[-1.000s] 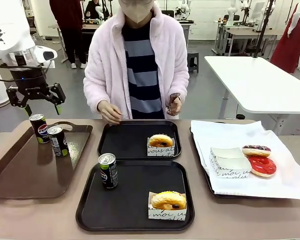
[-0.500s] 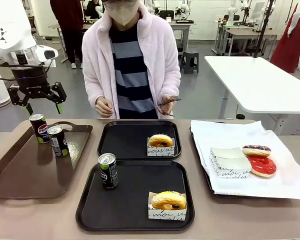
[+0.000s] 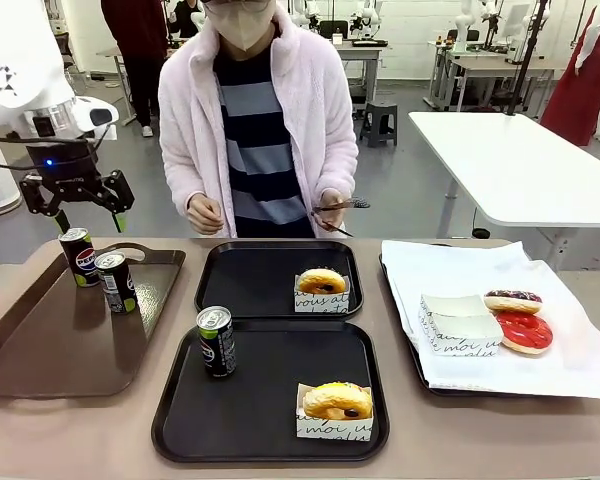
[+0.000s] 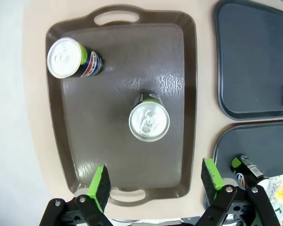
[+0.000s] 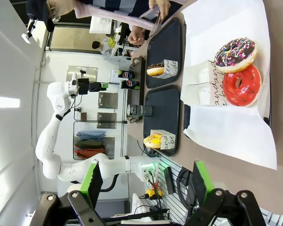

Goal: Set up donuts and drinks on trays.
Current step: Pick up one Pepsi coke from the Handle tray and place it on the Flat Tray without a Pepsi coke.

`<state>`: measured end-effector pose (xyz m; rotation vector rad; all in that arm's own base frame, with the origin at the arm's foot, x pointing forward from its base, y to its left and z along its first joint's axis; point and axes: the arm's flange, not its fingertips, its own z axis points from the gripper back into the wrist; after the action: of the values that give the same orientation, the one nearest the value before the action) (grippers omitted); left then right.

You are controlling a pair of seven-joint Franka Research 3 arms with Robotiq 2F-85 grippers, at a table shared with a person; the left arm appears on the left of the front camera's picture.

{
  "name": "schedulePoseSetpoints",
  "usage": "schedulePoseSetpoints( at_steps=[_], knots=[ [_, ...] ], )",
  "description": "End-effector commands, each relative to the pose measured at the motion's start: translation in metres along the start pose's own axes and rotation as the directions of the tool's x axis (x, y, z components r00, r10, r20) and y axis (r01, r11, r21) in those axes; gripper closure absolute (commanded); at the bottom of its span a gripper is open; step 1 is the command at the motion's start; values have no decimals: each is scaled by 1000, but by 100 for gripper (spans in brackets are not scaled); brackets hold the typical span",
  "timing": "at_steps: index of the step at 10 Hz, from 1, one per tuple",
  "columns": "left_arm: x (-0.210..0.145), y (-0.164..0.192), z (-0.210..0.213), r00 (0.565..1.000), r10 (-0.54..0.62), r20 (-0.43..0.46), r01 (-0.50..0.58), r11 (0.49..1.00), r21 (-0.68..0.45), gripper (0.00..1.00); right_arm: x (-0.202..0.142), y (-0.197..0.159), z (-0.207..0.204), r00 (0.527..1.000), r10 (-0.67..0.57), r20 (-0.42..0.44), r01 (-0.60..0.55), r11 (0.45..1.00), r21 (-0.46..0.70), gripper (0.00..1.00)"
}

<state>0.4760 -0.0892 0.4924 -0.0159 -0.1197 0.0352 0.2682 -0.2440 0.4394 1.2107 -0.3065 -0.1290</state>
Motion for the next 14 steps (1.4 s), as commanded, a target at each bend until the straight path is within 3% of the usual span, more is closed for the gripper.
schedulePoseSetpoints(
  at_steps=[1,9,14],
  knots=[
    [8,8,-25,997,-79,25,79,997,6,0,0,-1,1,1000,6,4,-6,1000,15,0],
    [33,18,-90,1000,-9,-6,9,1000,1,0,0,-1,1,1000,6,4,-6,1000,15,0],
    [26,2,-106,999,-1,-45,1,1000,21,0,0,-1,1,1000,6,4,-6,1000,15,0]
  ],
)
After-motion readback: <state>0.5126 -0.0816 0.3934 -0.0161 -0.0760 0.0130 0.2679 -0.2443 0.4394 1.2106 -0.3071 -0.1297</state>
